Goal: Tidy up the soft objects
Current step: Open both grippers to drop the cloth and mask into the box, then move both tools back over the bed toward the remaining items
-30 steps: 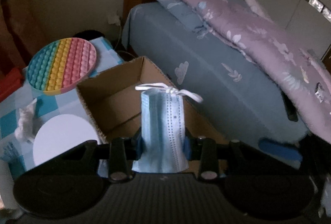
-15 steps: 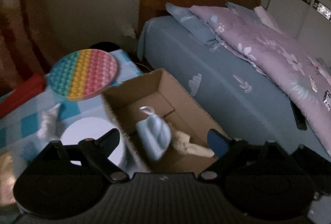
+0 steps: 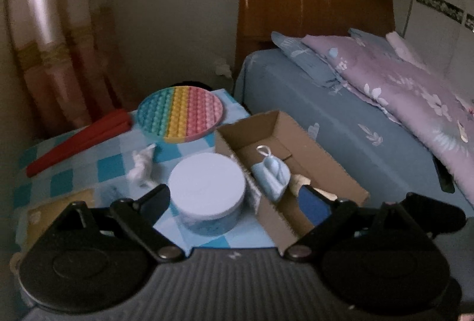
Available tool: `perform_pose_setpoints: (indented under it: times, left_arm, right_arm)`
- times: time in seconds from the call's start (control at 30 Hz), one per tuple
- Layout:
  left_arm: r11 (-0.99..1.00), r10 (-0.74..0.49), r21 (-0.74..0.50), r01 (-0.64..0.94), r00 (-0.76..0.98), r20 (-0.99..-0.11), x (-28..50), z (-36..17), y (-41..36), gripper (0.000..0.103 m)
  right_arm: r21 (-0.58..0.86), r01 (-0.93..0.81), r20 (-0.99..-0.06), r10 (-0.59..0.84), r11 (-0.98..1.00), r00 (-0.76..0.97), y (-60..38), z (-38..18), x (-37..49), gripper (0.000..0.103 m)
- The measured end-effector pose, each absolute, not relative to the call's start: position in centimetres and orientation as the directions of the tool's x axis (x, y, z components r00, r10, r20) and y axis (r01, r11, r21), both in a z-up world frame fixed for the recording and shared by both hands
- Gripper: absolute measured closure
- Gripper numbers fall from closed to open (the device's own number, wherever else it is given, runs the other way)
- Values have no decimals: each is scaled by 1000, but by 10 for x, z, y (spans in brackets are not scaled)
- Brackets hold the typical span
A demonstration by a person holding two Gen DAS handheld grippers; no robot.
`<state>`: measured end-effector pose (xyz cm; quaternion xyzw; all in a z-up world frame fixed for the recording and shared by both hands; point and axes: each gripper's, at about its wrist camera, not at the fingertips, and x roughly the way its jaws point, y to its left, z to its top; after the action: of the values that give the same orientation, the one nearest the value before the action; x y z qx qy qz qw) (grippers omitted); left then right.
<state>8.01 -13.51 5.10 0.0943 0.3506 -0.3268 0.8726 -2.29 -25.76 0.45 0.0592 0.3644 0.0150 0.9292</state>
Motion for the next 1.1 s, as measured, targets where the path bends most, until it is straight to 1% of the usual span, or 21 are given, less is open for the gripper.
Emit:
perform_pose_setpoints:
  times: [0.13,0.4,0.67,0.77,0.87,1.1]
  left_arm:
    - [788,-494,-62,613,569,-658,69,52,-115,10]
    - [831,-459,-53,554,628,-628,53,56,-77,9]
    - [915,-314,30,401,759,-571,37,56,-23,3]
    - [933,-270,48,356,784,-559,34,46,1,3]
    - [947,-237,43,318,785,-573,33,30,23,3]
    - [973,-154,26,230,728,-668,41,-21,54,3]
  right_arm:
    - [104,3,-677,69,995,733,-249,8,-24,0]
    - [113,-9,-674,84,994,734,-236,13,-21,0]
    - [112,-27,-670,96,993,736,-221,16,-18,0]
    - [120,-38,-662,109,992,741,-214,17,-16,0]
    - [123,-53,-659,121,991,742,-205,14,-12,0]
    - [117,-82,-707,141,990,693,-181,-13,4,0]
